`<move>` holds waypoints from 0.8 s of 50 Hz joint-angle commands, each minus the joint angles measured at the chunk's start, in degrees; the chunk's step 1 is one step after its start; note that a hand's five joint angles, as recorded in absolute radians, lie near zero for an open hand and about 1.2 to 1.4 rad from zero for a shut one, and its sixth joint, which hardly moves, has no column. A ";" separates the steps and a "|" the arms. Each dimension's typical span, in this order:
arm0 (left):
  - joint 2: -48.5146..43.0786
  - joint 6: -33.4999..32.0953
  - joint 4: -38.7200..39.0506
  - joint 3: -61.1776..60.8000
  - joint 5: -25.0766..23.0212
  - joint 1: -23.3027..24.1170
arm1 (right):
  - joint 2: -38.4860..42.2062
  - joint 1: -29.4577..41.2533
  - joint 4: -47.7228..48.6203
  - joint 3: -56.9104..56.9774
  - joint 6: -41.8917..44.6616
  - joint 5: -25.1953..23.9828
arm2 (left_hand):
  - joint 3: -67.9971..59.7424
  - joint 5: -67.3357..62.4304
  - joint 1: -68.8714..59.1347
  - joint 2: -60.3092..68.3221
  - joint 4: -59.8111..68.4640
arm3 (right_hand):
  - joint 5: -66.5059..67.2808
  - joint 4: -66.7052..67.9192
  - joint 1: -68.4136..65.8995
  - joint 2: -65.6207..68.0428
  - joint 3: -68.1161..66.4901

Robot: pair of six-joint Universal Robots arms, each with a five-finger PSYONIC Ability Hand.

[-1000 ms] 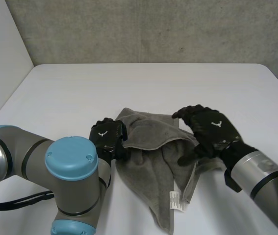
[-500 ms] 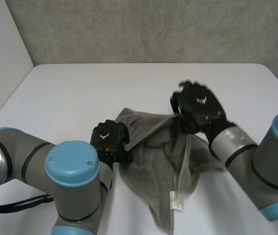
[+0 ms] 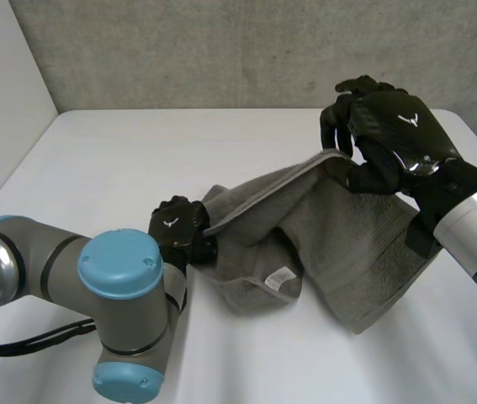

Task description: Fold the towel.

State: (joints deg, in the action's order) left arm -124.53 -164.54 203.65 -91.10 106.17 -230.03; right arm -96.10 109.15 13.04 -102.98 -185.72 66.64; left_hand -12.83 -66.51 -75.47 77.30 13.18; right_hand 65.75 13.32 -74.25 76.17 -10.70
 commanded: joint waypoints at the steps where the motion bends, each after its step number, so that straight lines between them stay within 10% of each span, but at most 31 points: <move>1: 6.47 -0.25 -0.88 -3.99 -11.04 -0.94 | 1.26 -1.83 -0.12 -0.47 2.02 -2.73 | 2.83 -3.49 -4.53 2.70 -3.18 | 4.25 -3.32 -5.75 3.83 0.70; 13: 17.22 -5.00 -14.77 -2.85 -21.88 -8.33 | 9.35 -5.08 -8.82 6.22 13.28 -7.22 | 2.83 -3.49 -4.53 2.70 -3.18 | 4.25 -3.32 -5.75 3.83 0.70; 23: 12.12 -30.31 -20.93 9.98 -23.11 -14.66 | 22.86 -3.77 -14.97 20.95 27.76 -6.00 | 2.83 -3.49 -4.53 2.70 -3.18 | 4.25 -3.32 -5.75 3.83 0.70; 33: 6.22 -37.35 -0.85 33.61 -22.49 -13.26 | 28.70 3.42 2.20 48.66 23.85 7.96 | 2.83 -3.49 -4.53 2.70 -3.18 | 4.25 -3.32 -5.75 3.83 0.70; 40: 17.22 -32.86 10.01 32.48 -23.55 -10.53 | 19.29 3.27 7.88 46.48 14.27 5.01 | 2.83 -3.49 -4.53 2.70 -3.18 | 4.25 -3.32 -5.75 3.83 0.70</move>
State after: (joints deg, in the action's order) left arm -115.93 -201.59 204.84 -57.74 83.46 -242.60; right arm -69.34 112.31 15.77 -54.80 -163.08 73.42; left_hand -12.83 -66.99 -75.68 77.44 13.18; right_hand 66.07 13.32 -74.28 76.67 -10.70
